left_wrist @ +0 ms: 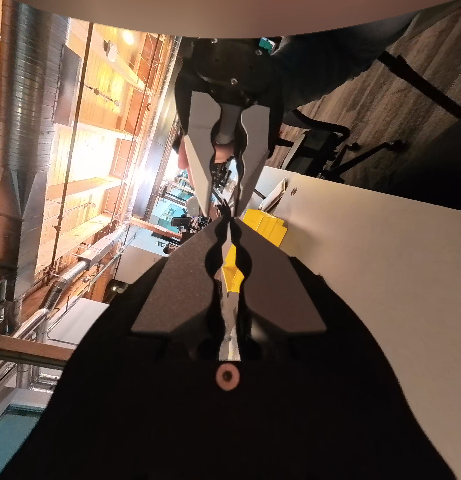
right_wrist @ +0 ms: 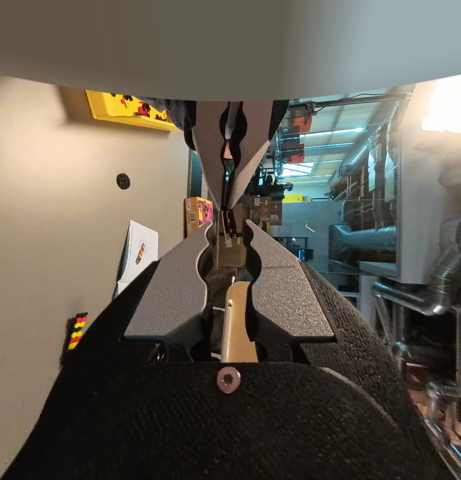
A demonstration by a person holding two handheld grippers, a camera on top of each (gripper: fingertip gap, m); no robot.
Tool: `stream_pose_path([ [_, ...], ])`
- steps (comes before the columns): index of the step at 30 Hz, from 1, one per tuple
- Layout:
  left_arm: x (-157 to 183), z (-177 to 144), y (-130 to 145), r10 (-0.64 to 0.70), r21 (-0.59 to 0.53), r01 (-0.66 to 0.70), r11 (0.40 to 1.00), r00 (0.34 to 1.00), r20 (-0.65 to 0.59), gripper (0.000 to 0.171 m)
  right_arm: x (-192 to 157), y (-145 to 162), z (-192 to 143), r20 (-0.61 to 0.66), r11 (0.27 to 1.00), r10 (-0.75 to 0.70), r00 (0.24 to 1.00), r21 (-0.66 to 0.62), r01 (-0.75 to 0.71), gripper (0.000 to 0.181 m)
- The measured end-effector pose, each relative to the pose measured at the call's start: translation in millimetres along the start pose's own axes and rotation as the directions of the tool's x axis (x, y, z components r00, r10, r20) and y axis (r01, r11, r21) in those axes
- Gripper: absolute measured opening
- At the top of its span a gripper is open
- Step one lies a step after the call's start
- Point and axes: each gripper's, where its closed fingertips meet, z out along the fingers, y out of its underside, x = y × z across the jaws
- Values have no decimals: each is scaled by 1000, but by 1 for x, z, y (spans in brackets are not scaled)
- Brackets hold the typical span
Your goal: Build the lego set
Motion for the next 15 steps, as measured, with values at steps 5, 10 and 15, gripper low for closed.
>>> stream_pose_path([
  [5, 2, 4, 3, 7, -18, -7, 1000, 1000, -4, 1, -2, 1, 1, -10, 999, -42, 999, -16, 42, 12],
  [10, 3, 5, 4, 11, -23, -11, 1000, 1000, -6, 1, -4, 3, 3, -11, 997, -69, 998, -41, 69, 7],
  [15, 3, 6, 5, 16, -33, -16, 999, 1000, -4, 1, -4, 5, 4, -11, 996, -70, 998, -50, 69, 7],
])
